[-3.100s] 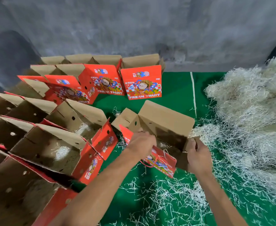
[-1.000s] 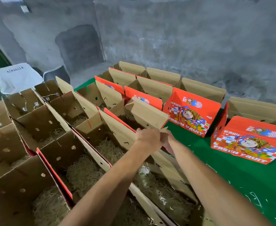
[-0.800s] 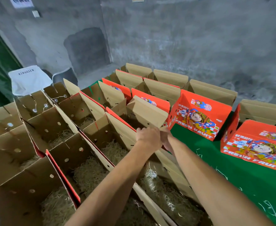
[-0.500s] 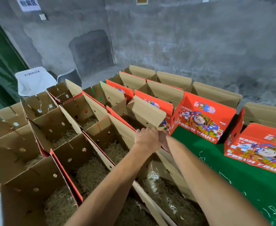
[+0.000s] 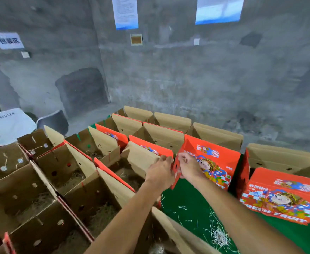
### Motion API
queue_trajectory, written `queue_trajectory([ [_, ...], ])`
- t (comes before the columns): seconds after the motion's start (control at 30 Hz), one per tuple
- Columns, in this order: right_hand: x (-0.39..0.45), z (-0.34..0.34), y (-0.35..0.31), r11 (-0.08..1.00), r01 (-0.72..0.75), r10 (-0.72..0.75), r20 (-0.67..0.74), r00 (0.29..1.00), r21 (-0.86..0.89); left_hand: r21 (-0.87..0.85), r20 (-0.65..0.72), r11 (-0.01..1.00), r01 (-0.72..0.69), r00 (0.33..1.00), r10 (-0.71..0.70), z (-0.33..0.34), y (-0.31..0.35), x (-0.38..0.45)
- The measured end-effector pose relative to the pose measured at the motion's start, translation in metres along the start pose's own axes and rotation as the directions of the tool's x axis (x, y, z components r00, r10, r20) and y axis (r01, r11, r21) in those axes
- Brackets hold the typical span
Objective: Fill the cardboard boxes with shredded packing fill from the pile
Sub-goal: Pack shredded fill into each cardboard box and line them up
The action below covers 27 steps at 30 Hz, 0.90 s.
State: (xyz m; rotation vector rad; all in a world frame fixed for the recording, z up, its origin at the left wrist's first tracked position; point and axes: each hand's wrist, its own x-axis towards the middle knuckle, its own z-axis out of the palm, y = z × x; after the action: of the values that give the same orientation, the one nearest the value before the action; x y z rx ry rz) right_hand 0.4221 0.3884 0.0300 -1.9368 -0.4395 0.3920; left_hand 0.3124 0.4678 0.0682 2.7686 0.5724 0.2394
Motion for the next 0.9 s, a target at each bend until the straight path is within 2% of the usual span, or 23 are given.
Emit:
queue_trajectory([
  [0.1,0.021,0.002,0.007,0.984,0.005,-0.003,0.011,1.0,-0.177,0.055,0.039,0.998,-0.014,0.999,0.012,0.014,-0.007,0.041],
  [0.17,0.03,0.007,0.014,0.969,0.011,-0.012,0.001,1.0,-0.247,0.157,0.046,0.987,-0.036,0.999,0.029,0.023,-0.012,0.061],
  [0.3,0.048,0.015,0.014,0.884,0.114,-0.124,0.008,0.992,-0.454,0.29,0.026,0.954,-0.072,0.997,0.067,0.036,-0.025,0.086],
  [0.37,0.052,0.021,0.016,0.851,0.071,-0.098,-0.025,0.995,-0.521,0.348,0.024,0.933,-0.091,0.996,0.088,0.037,-0.031,0.094],
  [0.43,0.055,0.029,0.023,0.899,-0.039,-0.004,-0.096,0.995,-0.436,0.435,0.013,0.893,-0.116,0.992,0.123,0.036,-0.034,0.099],
  [0.53,0.05,0.035,0.032,0.994,-0.11,0.109,-0.135,0.985,0.001,0.499,-0.008,0.854,-0.144,0.985,0.171,0.032,-0.037,0.105],
  [0.6,0.041,0.035,0.034,0.952,-0.208,0.244,-0.143,0.959,0.226,0.475,0.01,0.86,-0.187,0.978,0.207,0.027,-0.039,0.107],
  [0.63,0.036,0.034,0.034,0.937,-0.232,0.276,-0.146,0.95,0.262,0.455,0.028,0.865,-0.213,0.974,0.226,0.025,-0.04,0.106],
  [0.7,0.028,0.031,0.043,0.948,-0.242,0.27,-0.121,0.955,0.208,0.422,0.065,0.875,-0.239,0.97,0.234,0.023,-0.039,0.101],
  [0.83,-0.006,0.014,0.055,0.981,-0.149,0.148,-0.016,0.989,-0.126,0.432,0.157,0.853,-0.293,0.956,0.249,0.023,-0.023,0.078],
  [0.9,-0.027,0.004,0.06,0.978,-0.135,0.139,0.014,0.99,-0.159,0.415,0.187,0.855,-0.31,0.949,0.254,0.025,-0.007,0.067],
])
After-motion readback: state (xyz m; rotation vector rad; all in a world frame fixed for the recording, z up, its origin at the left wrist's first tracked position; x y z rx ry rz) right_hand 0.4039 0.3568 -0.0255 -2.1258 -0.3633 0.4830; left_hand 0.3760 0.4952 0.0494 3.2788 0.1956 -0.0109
